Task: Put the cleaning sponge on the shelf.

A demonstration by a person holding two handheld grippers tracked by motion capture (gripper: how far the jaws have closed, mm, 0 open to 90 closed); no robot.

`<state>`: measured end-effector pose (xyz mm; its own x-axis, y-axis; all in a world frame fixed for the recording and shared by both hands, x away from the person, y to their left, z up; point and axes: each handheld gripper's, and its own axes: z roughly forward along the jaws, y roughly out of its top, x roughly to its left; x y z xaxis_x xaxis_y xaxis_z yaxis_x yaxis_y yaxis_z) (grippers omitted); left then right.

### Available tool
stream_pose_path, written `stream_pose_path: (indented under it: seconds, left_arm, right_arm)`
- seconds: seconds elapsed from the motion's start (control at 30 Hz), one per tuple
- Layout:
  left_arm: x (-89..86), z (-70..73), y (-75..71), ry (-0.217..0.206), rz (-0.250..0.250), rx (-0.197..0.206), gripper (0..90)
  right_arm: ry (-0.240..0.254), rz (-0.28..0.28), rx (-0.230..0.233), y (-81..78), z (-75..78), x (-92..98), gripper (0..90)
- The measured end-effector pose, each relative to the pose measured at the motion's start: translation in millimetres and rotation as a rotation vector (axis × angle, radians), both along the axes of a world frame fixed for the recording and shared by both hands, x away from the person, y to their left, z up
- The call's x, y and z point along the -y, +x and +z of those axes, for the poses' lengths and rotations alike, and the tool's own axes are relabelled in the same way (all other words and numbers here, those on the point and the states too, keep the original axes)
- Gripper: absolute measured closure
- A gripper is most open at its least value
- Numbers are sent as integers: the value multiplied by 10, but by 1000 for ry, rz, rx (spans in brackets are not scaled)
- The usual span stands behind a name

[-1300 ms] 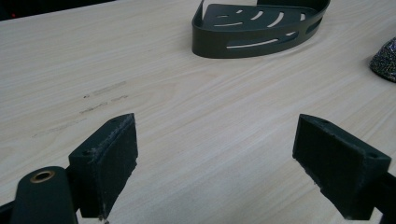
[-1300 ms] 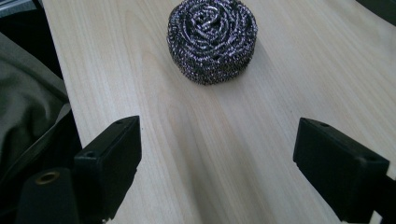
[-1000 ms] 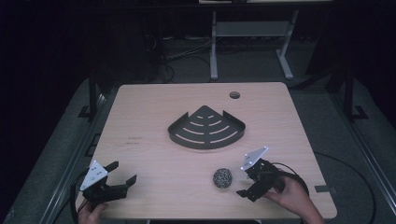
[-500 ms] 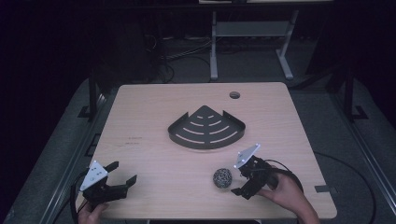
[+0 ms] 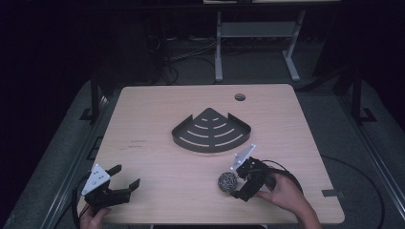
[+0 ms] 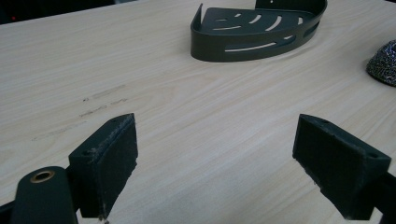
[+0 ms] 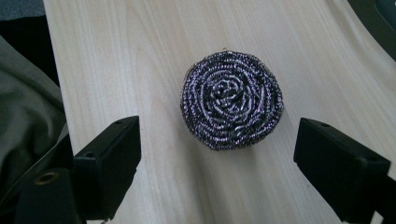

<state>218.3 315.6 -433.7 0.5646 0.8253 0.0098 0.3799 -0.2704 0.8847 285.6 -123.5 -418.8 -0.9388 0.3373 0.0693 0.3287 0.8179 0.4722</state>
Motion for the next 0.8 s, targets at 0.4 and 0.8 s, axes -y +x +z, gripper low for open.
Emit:
stream_pose_path:
  seconds: [0.4,0.8]
  left_arm:
    - [0,3,-6,-3,1,2,133]
    - [0,9,-5,-4,3,4,133]
  right_arm:
    - [-24,7,-21,89,-48,-122,144]
    - [-58,11,-37,148,-137,-214,145]
